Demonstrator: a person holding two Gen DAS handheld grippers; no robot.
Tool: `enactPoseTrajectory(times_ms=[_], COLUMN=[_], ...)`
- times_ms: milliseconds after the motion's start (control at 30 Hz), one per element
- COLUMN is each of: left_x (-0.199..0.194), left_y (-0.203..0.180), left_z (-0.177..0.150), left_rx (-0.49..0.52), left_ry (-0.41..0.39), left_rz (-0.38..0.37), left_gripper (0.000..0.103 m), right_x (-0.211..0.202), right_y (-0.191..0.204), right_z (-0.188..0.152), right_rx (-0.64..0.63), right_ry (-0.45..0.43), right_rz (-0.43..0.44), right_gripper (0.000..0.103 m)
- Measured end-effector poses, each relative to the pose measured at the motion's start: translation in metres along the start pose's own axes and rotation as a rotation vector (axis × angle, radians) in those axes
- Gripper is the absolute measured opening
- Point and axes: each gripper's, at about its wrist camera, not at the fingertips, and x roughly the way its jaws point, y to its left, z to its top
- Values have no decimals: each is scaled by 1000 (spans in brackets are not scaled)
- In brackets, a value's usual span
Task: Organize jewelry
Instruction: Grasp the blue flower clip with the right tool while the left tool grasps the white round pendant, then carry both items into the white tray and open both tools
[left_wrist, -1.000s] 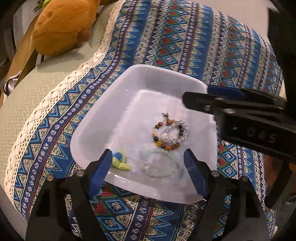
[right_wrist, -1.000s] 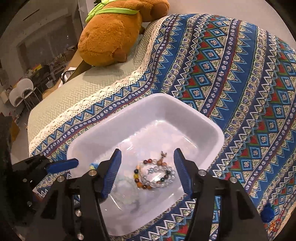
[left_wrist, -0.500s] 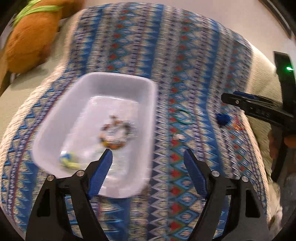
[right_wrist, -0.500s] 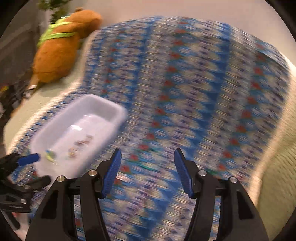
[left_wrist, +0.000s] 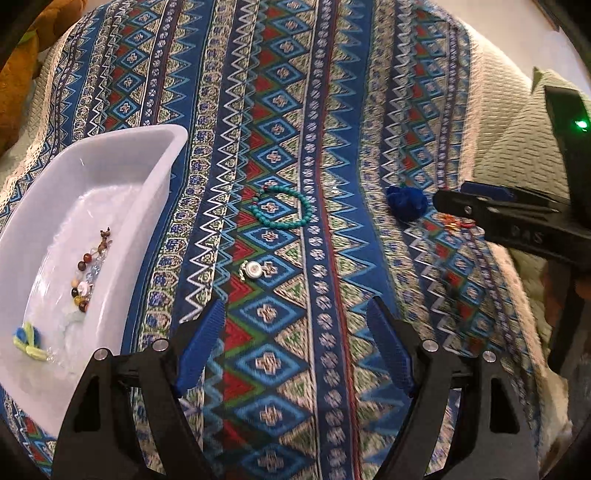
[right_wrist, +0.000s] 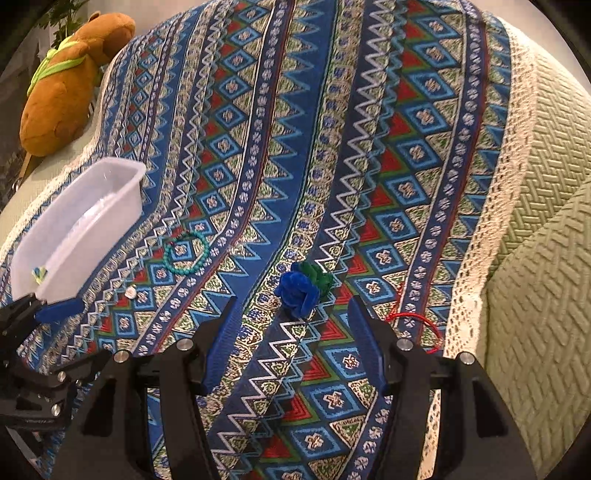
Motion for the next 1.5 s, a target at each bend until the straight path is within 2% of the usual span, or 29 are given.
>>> enactPoseTrajectory(times_ms=[367,400,500,567,600,667,700,833,1067,1233,1500], left_x=[50,54,60,63,63,65,64,57,14,-25,-75], left_y=[9,11,12,12,12,14,15,18,27,37,70], left_z=[8,8,9,9,10,12,12,11,8,6,3], left_rx=[-18,-22,-13,-25,-29,-36,-40,-45,-67,-96,-125], left_ry=[47,50,26,23,20,18,18,21,-2,-17,-35], left_rz=[70,69,89,87,93,98,100,76,28,21,103], left_gripper=[78,76,64,57,47,31,17,17,17,17,17], right_x=[52,56,63,68,69,70,76,70,33,7,-15], right_y=[-8,-9,-11,-13,-14,-16,-12,-15,-3,33,117], right_z=[7,8,9,10,10,9,11,11,22,39,63], right_rx=[16,19,34,46,56,67,69,76,51,0,-101], right_ry=[58,63,71,76,75,70,71,61,28,3,-38], right_rz=[-27,-32,-41,-47,-49,-57,-59,-59,-44,-20,104], right_gripper=[59,59,59,42,31,30,29,28,28,28,28])
